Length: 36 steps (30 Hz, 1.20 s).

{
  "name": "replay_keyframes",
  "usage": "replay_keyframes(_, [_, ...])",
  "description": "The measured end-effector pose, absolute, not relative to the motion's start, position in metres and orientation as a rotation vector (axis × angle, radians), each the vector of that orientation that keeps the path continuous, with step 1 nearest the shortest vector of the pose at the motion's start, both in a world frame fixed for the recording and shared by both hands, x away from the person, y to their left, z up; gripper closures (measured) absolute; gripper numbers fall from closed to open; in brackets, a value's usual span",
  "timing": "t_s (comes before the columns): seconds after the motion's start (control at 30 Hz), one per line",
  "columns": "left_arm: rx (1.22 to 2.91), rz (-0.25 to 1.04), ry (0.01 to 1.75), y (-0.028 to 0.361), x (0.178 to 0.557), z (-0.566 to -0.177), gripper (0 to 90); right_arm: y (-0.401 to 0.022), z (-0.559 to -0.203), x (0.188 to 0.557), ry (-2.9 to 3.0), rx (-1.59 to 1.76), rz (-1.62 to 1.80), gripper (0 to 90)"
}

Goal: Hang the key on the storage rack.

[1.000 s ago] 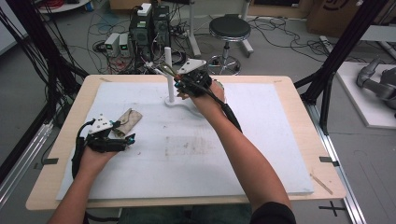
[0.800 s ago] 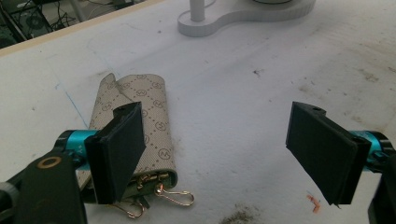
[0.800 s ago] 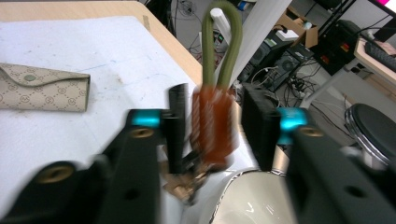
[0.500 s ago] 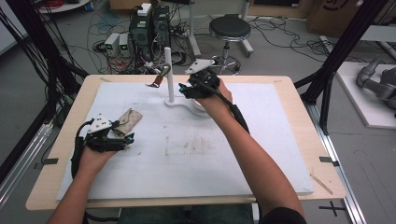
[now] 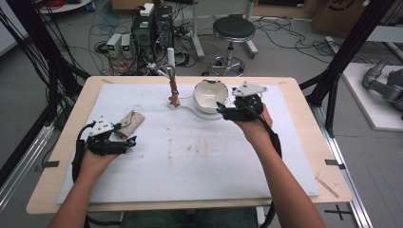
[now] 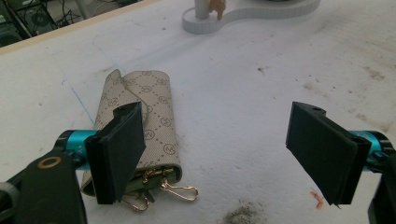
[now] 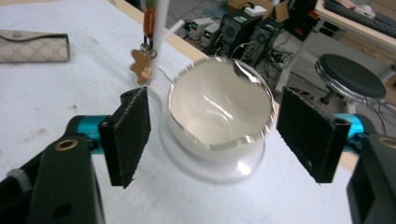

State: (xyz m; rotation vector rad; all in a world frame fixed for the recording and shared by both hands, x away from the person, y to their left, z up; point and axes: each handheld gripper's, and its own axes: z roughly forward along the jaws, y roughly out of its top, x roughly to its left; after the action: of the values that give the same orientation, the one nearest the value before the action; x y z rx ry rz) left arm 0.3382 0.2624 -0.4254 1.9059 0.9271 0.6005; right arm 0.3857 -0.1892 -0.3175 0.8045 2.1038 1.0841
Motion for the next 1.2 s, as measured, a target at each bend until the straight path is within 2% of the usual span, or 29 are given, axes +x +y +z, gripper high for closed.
replay_keyframes(0.3, [1.908, 0.606, 0.919, 0.261, 0.337, -0.425, 19.7, -0.245, -0.349, 0.359, 2.045, 0.94, 1.126, 25.0])
replay_keyframes(0.57, [1.904, 0.597, 0.917, 0.261, 0.338, -0.426, 19.7, -0.276, -0.371, 0.345, 1.99, 1.021, 1.167, 20.3])
replay_keyframes(0.9, [1.892, 0.587, 0.92, 0.263, 0.34, -0.426, 19.7, -0.286, -0.405, 0.343, 2.027, 1.077, 1.153, 18.5])
replay_keyframes(1.2, [1.884, 0.593, 0.912, 0.262, 0.339, -0.425, 19.7, -0.289, -0.405, 0.343, 2.007, 1.085, 1.14, 18.5])
